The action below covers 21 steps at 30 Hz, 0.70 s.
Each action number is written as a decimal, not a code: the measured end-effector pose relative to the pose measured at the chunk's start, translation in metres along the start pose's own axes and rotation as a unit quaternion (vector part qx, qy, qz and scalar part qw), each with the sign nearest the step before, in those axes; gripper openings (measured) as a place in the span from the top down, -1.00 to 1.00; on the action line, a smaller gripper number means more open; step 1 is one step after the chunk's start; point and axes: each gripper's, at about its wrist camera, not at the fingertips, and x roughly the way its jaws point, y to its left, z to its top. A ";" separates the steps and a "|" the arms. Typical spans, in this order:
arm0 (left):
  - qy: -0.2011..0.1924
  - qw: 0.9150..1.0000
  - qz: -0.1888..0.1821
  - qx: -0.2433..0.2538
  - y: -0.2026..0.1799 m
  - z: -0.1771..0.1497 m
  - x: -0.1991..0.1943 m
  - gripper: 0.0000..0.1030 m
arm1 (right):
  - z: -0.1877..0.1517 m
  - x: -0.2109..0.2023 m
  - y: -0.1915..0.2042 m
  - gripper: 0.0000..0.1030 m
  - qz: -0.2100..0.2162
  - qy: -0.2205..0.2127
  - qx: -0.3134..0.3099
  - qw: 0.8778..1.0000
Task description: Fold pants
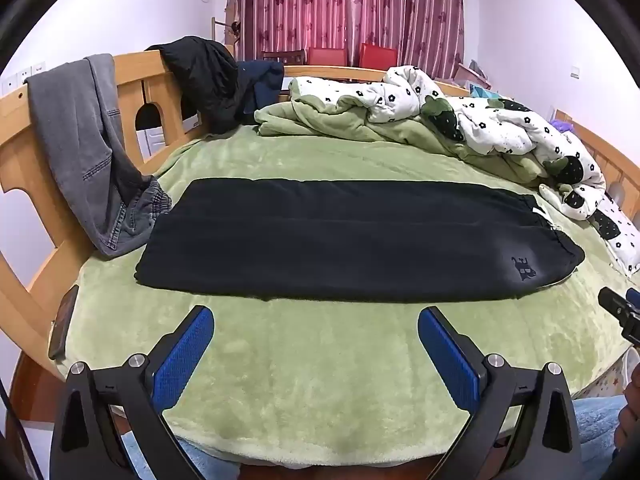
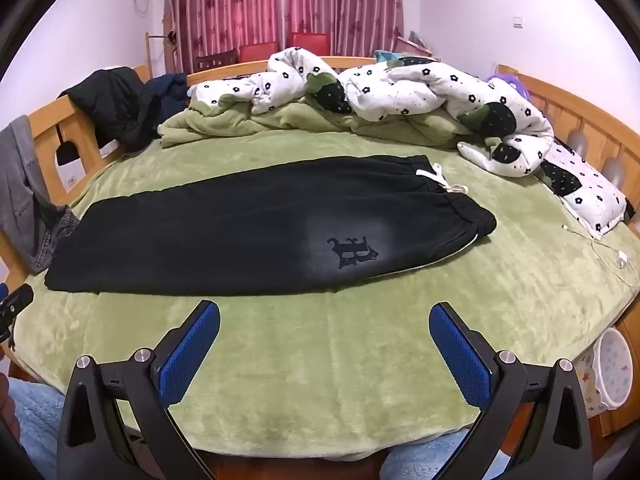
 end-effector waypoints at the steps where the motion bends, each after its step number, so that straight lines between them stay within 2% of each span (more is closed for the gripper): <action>1: 0.000 1.000 -0.001 -0.001 0.000 0.000 0.000 -1.00 | 0.000 0.000 -0.001 -0.99 -0.001 -0.002 0.000 1.000; 5: 0.002 1.000 -0.008 0.001 -0.002 0.000 0.001 -1.00 | 0.001 0.000 -0.007 -0.99 -0.011 -0.007 -0.003 1.000; 10: 0.004 1.000 -0.019 0.004 -0.008 0.009 -0.001 -0.99 | -0.001 -0.001 0.009 -0.99 -0.007 -0.002 -0.012 1.000; 21: 0.001 0.999 -0.040 0.008 -0.016 -0.001 0.003 -1.00 | 0.000 0.002 0.004 -0.99 -0.003 0.000 -0.006 1.000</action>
